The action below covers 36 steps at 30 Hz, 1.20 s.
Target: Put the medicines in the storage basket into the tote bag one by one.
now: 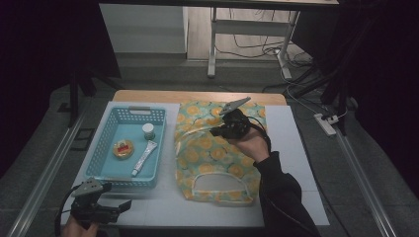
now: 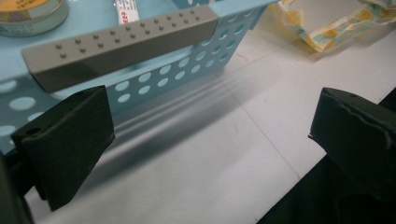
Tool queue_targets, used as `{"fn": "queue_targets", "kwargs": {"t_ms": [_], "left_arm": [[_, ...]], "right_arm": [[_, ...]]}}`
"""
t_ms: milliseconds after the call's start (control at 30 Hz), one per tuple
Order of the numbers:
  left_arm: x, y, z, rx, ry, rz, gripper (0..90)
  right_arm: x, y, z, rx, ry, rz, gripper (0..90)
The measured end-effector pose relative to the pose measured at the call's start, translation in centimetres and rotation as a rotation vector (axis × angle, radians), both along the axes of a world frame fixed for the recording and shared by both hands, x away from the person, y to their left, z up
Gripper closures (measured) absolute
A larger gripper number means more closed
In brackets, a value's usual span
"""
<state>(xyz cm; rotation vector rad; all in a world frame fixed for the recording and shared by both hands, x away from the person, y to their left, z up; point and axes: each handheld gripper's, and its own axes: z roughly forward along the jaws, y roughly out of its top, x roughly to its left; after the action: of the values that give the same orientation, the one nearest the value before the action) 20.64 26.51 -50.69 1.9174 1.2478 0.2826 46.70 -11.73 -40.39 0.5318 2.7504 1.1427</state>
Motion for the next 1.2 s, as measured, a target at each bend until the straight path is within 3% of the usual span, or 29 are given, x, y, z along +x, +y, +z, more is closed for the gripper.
{"fn": "queue_targets", "kwargs": {"t_ms": [100,333,500,667,900,1200], "left_arm": [[0.1,0.2,0.3,0.002,-0.013,-0.004,0.0],[0.6,0.6,1.0,-0.006,0.040,-0.033,0.0],[0.3,0.3,1.9,0.005,-0.001,-0.047,0.0],[0.3,0.2,2.7,-0.018,-0.037,-0.045,0.0],[1.2,0.3,3.0,-0.032,-0.037,-0.034,0.5],[3.5,0.7,3.3,-0.038,-0.045,-0.041,0.5]], "right_arm": [[0.0,0.0,0.0,-0.002,0.002,-0.001,90.0],[0.1,-0.2,0.0,0.004,0.007,-0.004,90.0],[0.2,-0.3,0.1,0.011,0.003,-0.008,90.0],[0.2,-0.4,0.1,0.014,0.002,-0.008,90.0],[0.2,-0.4,0.1,0.012,0.002,-0.007,90.0],[0.3,-0.4,0.0,0.010,0.002,-0.010,90.0]]}}
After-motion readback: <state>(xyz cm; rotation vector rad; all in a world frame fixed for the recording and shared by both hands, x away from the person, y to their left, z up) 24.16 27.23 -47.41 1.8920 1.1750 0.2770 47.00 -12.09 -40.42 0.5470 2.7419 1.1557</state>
